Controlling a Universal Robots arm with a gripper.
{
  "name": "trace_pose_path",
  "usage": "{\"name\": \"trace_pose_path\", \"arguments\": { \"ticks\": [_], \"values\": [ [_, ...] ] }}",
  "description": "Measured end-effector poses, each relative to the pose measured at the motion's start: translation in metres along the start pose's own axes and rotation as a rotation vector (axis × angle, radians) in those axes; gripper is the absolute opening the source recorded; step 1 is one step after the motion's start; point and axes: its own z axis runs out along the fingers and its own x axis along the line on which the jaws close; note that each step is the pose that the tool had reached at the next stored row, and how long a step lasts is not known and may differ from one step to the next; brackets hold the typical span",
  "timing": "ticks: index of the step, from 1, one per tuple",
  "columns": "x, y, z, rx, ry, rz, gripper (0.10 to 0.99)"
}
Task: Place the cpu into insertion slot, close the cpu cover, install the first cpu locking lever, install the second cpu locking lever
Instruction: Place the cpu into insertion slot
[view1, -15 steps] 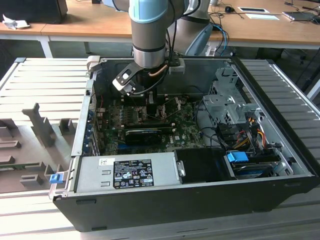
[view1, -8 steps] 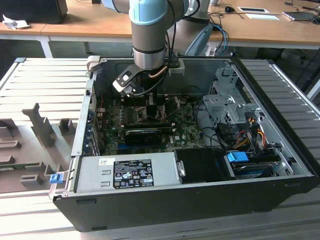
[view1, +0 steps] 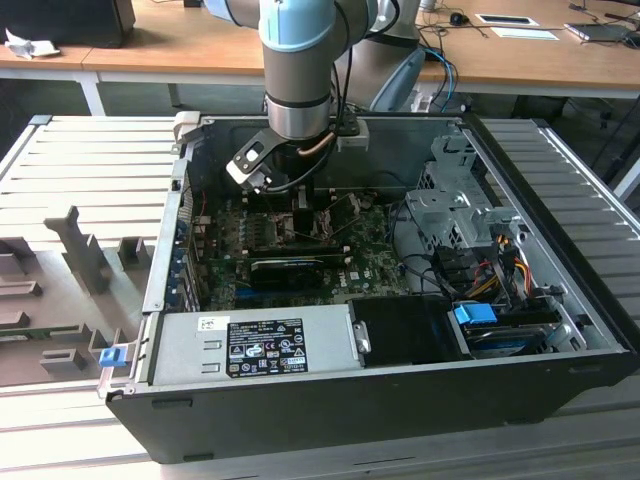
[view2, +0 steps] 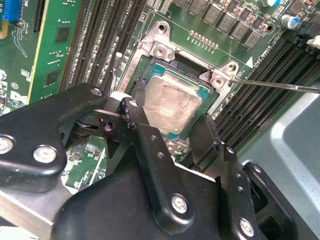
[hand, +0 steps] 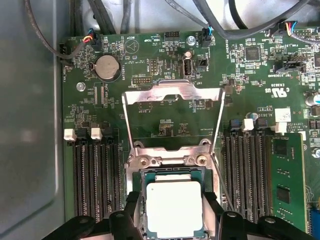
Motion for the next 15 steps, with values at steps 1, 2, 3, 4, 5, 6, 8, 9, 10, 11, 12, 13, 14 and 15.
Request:
{"name": "trace_pose_path", "arguments": {
  "ticks": [1,2,3,4,5,6,8,9,10,11,12,13,14,15],
  "values": [
    [0.0001,0.0,-0.0002,0.0,-0.0002,0.0,0.604],
    [0.0001,0.0,-0.0008,0.0,-0.0029,0.0,0.604],
    [0.0001,0.0002,-0.0036,0.0,-0.0079,0.0,0.604],
    [0.0001,0.0003,-0.0058,-0.001,-0.0105,-0.001,0.604],
    [0.0001,0.0004,-0.0075,-0.001,-0.0133,-0.001,0.604],
    [0.0002,0.0005,-0.0092,-0.001,-0.0184,-0.001,0.604],
    [0.0002,0.0007,-0.0109,-0.001,-0.0267,-0.001,0.604],
    [0.0001,0.0007,-0.0117,-0.001,-0.0309,-0.002,0.604],
    [-0.0003,0.0008,-0.0127,-0.002,-0.0349,-0.002,0.525],
    [-0.0005,0.0008,-0.0129,-0.002,-0.0364,-0.002,0.459],
    [-0.0007,0.0008,-0.013,-0.002,-0.0385,-0.002,0.459],
    [-0.0009,0.0009,-0.0131,-0.002,-0.0419,-0.002,0.4],
    [-0.001,0.0009,-0.0132,-0.002,-0.0442,-0.003,0.4],
    [-0.001,0.0008,-0.014,-0.002,-0.0514,-0.003,0.341]
  ]
}}
